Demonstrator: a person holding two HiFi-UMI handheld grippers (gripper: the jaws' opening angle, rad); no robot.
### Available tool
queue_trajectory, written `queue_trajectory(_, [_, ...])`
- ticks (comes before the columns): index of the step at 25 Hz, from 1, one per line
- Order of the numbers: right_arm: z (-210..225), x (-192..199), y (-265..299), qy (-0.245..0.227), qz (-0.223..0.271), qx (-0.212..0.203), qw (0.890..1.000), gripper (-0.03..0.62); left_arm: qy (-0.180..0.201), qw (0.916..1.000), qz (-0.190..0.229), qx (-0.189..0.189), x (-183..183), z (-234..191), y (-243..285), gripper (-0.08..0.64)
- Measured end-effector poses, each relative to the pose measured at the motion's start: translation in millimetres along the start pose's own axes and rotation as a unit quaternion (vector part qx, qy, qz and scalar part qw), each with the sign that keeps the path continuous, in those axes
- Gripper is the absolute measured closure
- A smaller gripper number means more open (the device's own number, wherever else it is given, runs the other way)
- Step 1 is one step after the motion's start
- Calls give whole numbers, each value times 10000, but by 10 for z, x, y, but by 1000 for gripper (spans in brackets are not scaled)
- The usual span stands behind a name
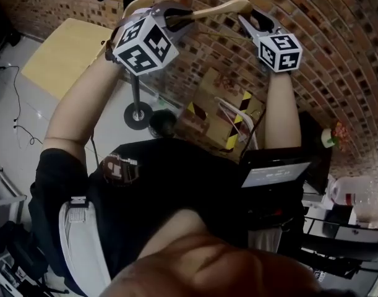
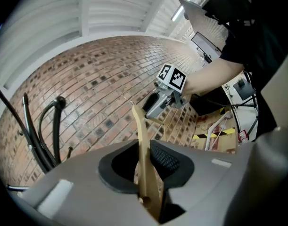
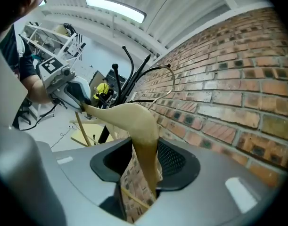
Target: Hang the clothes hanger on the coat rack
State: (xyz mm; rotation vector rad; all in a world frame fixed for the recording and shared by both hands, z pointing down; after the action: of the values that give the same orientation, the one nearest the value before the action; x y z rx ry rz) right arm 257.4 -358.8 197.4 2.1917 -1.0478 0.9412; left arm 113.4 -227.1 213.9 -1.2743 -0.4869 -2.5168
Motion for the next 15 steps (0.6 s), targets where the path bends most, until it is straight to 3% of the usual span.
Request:
queue_trajectory(7, [49, -686, 165, -175, 198, -38, 9996, 408, 137, 9996, 3, -258, -216, -455, -437, 485])
queue_trajectory(15, [110, -1853, -100, -704, 261, 377, 9965, 408, 252, 9978, 587, -183, -723, -1000, -1178, 485])
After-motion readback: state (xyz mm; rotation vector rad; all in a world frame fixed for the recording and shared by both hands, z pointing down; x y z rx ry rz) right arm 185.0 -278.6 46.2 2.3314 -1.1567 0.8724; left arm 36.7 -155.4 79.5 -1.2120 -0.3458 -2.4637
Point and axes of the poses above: the fingertips, and each gripper's own axes: y forward along the fingers, z to its right, x out of its underside, the point moved 4 cm from there along -y, backward along the fingers, and after that the axes turned 11 degrees about -y, right-handed, at the moved point
